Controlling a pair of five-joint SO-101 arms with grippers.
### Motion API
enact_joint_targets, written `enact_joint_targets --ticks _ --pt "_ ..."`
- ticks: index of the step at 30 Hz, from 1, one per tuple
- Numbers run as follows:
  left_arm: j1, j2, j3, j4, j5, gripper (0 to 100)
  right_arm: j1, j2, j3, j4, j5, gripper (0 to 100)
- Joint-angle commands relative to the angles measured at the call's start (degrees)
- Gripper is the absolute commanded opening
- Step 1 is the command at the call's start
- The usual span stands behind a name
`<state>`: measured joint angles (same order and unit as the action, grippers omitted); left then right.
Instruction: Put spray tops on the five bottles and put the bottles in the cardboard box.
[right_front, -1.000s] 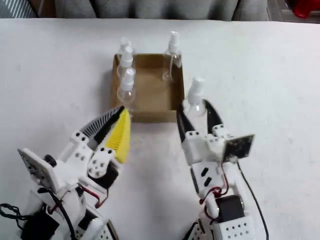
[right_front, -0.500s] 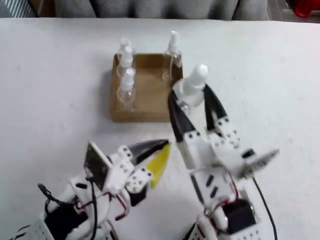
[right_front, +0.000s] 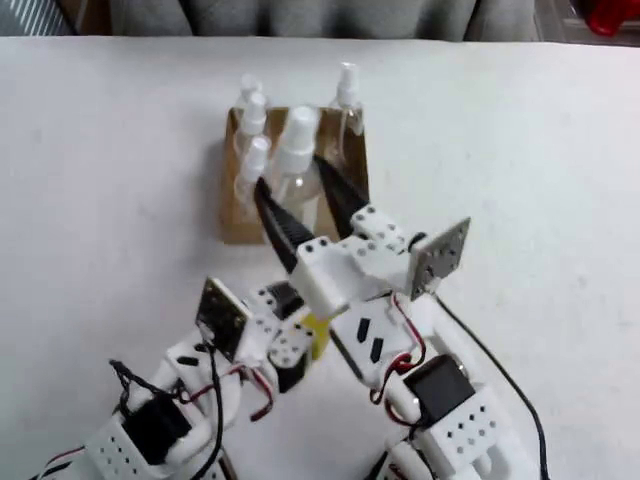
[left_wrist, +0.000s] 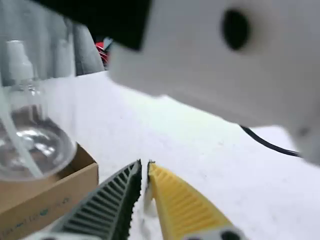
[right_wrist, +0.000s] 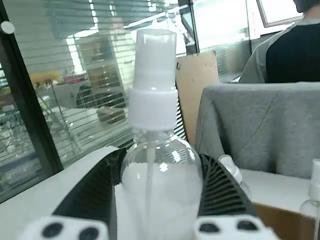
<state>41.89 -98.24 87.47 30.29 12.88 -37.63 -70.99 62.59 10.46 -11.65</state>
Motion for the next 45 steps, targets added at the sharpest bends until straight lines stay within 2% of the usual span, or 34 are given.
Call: enact_joint_targets --ticks 1,7,11,15,21,24,30,35,39,45 --pt "-5.14 -0.84 1.58 -7.12 -0.44 2 -0.57 -0.92 -6.07 9.27 -0.62 1.6" --pt "-7.69 -0.84 3.25 -10.11 -0.44 2 -0.31 -3.03 -8.35 20.88 -0.70 1.6" --pt "-7.69 -0.84 3.25 -10.02 -0.44 2 -0.40 -6.90 -8.35 23.87 -0.44 1.6" --pt "-7.52 -0.84 3.25 -9.76 -0.44 2 0.13 -8.66 -8.26 23.69 -0.18 1.5" --pt "-9.27 -0.75 5.19 -8.70 -0.44 2 8.31 -5.76 -8.26 19.56 1.14 1.5" --pt "-15.34 -0.75 5.71 -3.78 -1.32 2 11.91 -2.24 -8.26 17.63 2.46 1.5" --pt "-34.68 -0.84 5.71 5.10 -12.66 2 17.45 8.31 -8.26 11.91 2.55 1.5" --pt "-49.01 -0.84 6.42 7.74 -13.98 2 19.91 18.59 -8.26 3.03 2.55 1.5" --pt "-52.97 -0.48 10.02 6.59 -16.79 2 20.18 25.98 -8.26 -3.21 2.64 1.5" --pt "-53.58 -0.48 9.85 14.07 -20.48 2 20.18 34.68 -8.35 -12.79 2.64 1.5"
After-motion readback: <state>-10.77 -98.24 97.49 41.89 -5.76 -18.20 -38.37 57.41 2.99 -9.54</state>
